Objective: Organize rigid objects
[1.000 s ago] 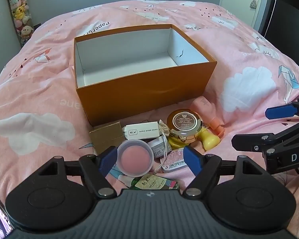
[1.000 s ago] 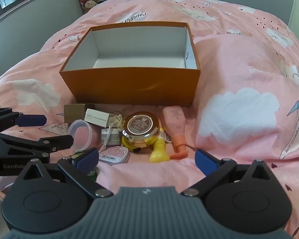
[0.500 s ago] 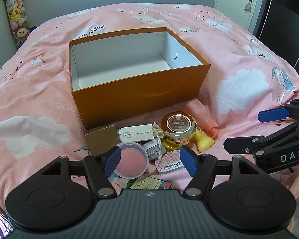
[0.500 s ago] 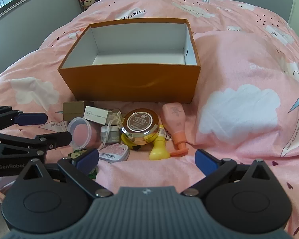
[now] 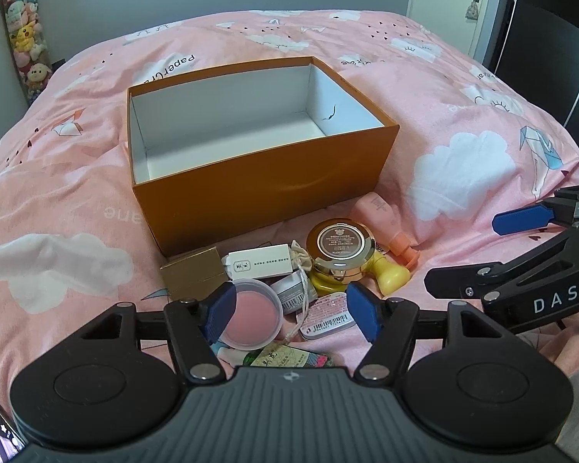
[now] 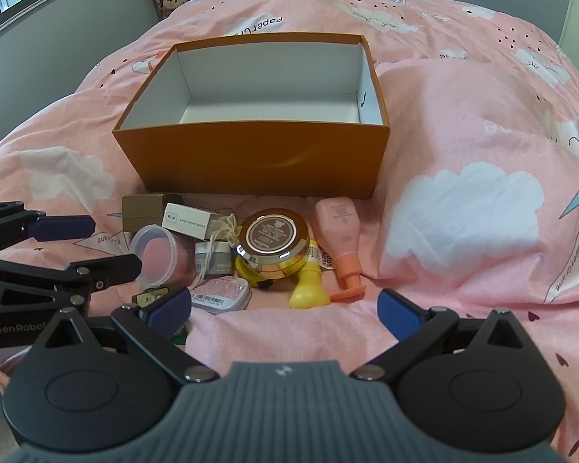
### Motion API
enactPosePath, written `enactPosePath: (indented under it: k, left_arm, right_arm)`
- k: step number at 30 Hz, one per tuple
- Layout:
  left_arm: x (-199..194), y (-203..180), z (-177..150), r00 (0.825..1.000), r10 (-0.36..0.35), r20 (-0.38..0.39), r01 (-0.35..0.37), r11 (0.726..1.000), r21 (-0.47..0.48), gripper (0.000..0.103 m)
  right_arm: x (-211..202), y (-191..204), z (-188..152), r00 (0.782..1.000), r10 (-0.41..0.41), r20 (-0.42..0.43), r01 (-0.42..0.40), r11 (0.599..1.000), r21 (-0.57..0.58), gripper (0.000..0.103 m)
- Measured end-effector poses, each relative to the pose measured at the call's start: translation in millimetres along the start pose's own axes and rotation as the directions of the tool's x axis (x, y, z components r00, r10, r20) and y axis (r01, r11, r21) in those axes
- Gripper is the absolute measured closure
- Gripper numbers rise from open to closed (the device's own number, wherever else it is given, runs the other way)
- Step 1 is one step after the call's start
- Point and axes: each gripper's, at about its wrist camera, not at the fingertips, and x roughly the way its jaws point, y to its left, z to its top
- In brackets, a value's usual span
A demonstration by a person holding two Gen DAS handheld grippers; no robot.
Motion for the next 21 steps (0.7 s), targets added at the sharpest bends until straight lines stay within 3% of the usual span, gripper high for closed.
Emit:
enactPosePath:
  k: [21]
  left_arm:
    - [1.0,0.5,-0.1,1.0,-0.001,-0.003,0.001,1.0,-0.001,0.025]
  right_arm:
    - [0.7,0.8,-0.2,1.0,0.0,-0.002,0.0,1.0,0.0,0.002]
